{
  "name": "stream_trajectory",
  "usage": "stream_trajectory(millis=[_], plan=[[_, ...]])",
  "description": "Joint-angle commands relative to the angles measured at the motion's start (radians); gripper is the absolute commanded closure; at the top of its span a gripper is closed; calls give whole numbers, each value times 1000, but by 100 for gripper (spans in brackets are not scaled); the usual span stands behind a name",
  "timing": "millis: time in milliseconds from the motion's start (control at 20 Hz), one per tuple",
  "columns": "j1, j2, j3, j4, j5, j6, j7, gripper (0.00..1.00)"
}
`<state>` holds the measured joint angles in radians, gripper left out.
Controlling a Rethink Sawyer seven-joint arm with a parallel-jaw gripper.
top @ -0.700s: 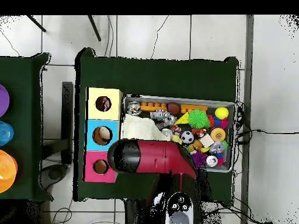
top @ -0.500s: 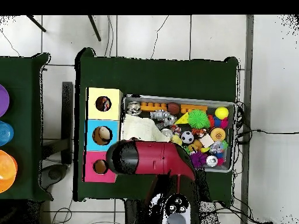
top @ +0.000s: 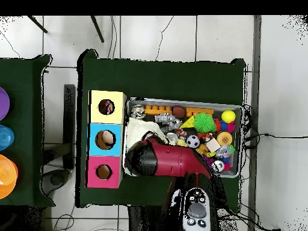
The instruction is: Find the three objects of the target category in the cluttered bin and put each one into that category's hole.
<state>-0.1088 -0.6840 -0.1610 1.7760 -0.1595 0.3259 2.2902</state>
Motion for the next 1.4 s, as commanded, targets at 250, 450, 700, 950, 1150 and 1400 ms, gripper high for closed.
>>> stream_trajectory(millis=[250,450,700,950,1150,1400], plan=[[-103,176,50,20,-84,-100,6,0],[-129,181,40,35,-113,-117,5,0],[-176,183,52,26,-152,-122,-11,0],[-178,181,40,-15,-165,-123,14,0],[-199,182,61,-48,-155,-85,5,0],[-222,217,93,-73,-126,-131,38,0]])
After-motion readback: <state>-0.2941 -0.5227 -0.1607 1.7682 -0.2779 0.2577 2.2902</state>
